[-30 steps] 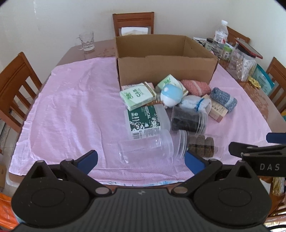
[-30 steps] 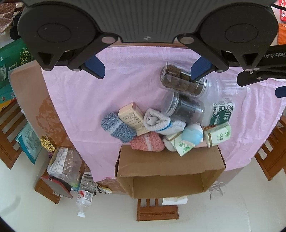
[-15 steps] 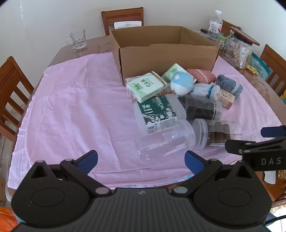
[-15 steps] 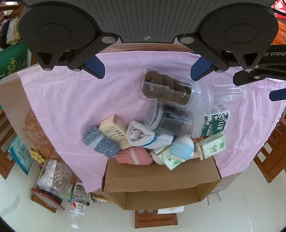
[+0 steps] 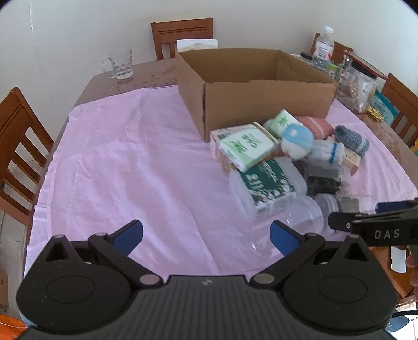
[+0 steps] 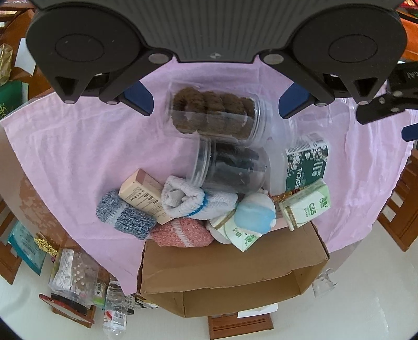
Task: Organize objects
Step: 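Reach left tool to the empty clear jar while right tool reaches the cookie jar, then grasp the empty clear jar with left tool while right tool grasps the brown cookie jar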
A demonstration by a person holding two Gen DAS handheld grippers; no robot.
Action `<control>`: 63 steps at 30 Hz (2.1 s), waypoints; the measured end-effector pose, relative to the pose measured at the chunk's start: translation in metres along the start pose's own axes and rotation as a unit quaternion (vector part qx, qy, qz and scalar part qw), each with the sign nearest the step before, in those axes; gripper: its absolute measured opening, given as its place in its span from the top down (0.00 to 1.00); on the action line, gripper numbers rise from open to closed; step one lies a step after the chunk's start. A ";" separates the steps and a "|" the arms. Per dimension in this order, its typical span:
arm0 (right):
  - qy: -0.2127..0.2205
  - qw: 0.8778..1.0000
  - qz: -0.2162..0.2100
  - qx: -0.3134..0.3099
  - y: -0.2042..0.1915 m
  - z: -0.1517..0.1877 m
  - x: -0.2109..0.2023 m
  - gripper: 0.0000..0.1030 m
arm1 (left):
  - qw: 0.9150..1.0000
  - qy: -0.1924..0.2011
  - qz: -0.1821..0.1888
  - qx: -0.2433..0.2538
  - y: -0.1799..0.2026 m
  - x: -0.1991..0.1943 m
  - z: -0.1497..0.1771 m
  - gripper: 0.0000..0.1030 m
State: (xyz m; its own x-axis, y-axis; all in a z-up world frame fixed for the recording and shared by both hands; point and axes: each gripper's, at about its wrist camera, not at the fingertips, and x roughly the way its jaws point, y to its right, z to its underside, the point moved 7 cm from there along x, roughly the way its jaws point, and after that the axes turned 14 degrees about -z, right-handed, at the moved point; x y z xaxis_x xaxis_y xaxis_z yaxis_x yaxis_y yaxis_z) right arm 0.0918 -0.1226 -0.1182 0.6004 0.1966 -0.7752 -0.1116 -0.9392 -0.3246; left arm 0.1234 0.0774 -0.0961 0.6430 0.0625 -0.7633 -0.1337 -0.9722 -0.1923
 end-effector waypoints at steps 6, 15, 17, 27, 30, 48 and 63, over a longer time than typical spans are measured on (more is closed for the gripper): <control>-0.008 1.000 0.019 0.006 0.001 -0.001 0.011 0.00 | 1.000 -0.006 0.014 -0.010 -0.006 0.006 -0.004 0.00; -0.020 0.999 0.034 -0.009 0.009 0.002 0.011 0.00 | 0.998 -0.026 0.047 -0.013 0.012 0.006 -0.007 0.00; -0.027 0.999 0.039 -0.019 0.014 0.003 0.012 0.00 | 0.998 -0.031 0.050 -0.019 0.018 0.005 -0.007 0.00; -0.049 0.997 0.011 -0.056 0.048 -0.001 0.013 0.00 | 0.996 -0.064 0.029 -0.052 0.052 0.003 0.002 0.00; -0.052 0.996 0.000 -0.070 0.055 -0.005 0.013 0.00 | 0.996 -0.072 0.020 -0.057 0.063 0.005 0.006 0.00; -0.068 0.987 -0.044 -0.140 0.058 -0.009 0.011 0.00 | 0.990 -0.097 -0.028 -0.094 0.085 0.032 0.013 0.01; -0.080 0.986 -0.028 -0.145 0.055 -0.013 0.015 0.08 | 0.991 -0.103 -0.020 -0.079 0.085 0.032 0.009 0.12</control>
State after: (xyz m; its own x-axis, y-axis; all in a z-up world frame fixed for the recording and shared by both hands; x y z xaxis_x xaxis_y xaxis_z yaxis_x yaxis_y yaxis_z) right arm 0.1051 -0.1753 -0.1406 0.4639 0.2715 -0.8433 0.1629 -0.9618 -0.2200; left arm 0.1260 -0.0014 -0.1426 0.4751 0.1305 -0.8702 0.0183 -0.9902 -0.1385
